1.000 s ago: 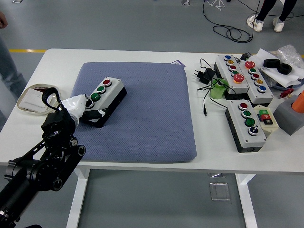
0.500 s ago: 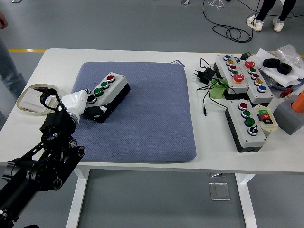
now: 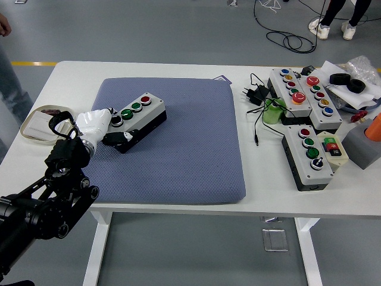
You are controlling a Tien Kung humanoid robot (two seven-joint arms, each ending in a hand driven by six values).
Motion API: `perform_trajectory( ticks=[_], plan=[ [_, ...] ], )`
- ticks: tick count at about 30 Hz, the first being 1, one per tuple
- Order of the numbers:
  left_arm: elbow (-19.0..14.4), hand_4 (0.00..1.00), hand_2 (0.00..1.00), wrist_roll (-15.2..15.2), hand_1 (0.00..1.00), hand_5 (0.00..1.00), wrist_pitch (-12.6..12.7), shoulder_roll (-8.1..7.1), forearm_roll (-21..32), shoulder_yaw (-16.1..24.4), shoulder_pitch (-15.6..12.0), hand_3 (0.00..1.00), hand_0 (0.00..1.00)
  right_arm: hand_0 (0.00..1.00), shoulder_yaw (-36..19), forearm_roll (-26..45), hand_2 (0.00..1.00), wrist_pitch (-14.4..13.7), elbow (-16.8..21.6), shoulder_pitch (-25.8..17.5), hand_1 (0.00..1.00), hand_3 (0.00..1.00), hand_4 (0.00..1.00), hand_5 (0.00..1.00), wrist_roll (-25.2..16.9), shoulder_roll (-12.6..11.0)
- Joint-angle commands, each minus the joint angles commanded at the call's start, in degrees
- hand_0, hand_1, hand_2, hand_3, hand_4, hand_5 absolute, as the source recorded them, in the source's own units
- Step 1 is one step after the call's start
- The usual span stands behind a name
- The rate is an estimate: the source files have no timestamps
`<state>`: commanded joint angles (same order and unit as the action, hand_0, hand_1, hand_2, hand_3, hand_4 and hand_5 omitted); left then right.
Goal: Pick up the button,place it on the desk,press the button,press the button
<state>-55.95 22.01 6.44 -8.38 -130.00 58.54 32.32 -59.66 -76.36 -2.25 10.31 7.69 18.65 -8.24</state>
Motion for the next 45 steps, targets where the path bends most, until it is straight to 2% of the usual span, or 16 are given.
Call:
perform_trajectory(
  ticks=[6,16,21,28,31,35,37,45],
  plan=[
    [0.90,0.031,0.089,-1.41,0.023,0.002,1.53,-0.40,0.00,-1.08,0.42,0.184,0.085,0.647,0.10,0.03,0.662,0.04,0.00,-0.02,0.633,0.580,0.373,0.238,0.01,-0.03],
    [1.13,0.020,0.081,-3.74,0.018,0.002,6.57,-1.48,0.00,-3.67,1.42,0.184,0.080,0.646,0.12,0.19,0.662,-0.01,0.00,0.03,0.634,0.580,0.373,0.235,0.01,0.01],
    [1.44,0.017,0.077,-6.33,0.013,0.002,9.70,-2.49,0.00,-5.44,1.83,0.180,0.079,0.646,0.13,0.20,0.662,-0.01,0.00,0.04,0.634,0.581,0.374,0.235,0.02,0.02],
    [2.21,0.014,0.073,-12.99,0.006,0.002,14.34,-3.98,0.00,-6.64,2.41,0.183,0.074,0.648,0.12,0.20,0.662,0.00,0.00,0.00,0.635,0.580,0.373,0.237,0.04,0.06],
    [3.02,0.012,0.071,-17.09,0.002,0.002,15.79,-4.68,0.00,-6.93,3.02,0.183,0.073,0.649,0.08,0.09,0.662,0.03,0.00,-0.04,0.635,0.580,0.373,0.236,0.07,0.07],
    [5.05,0.010,0.070,-25.01,0.002,0.002,17.99,-5.74,0.00,-7.21,4.46,0.181,0.073,0.650,0.07,0.06,0.663,0.04,0.00,-0.02,0.636,0.580,0.373,0.237,0.08,0.07],
    [6.95,0.010,0.070,-29.86,0.002,0.002,18.84,-6.69,0.00,-8.17,6.09,0.181,0.073,0.650,0.22,0.17,0.663,0.06,0.00,-0.02,0.636,0.580,0.373,0.237,0.08,0.07],
    [11.17,0.018,0.070,-48.21,0.002,0.002,16.45,-8.22,0.62,-12.55,10.01,0.183,0.077,0.650,0.51,0.27,0.662,0.13,0.00,-0.03,0.636,0.580,0.372,0.237,0.11,0.04]
  ],
)
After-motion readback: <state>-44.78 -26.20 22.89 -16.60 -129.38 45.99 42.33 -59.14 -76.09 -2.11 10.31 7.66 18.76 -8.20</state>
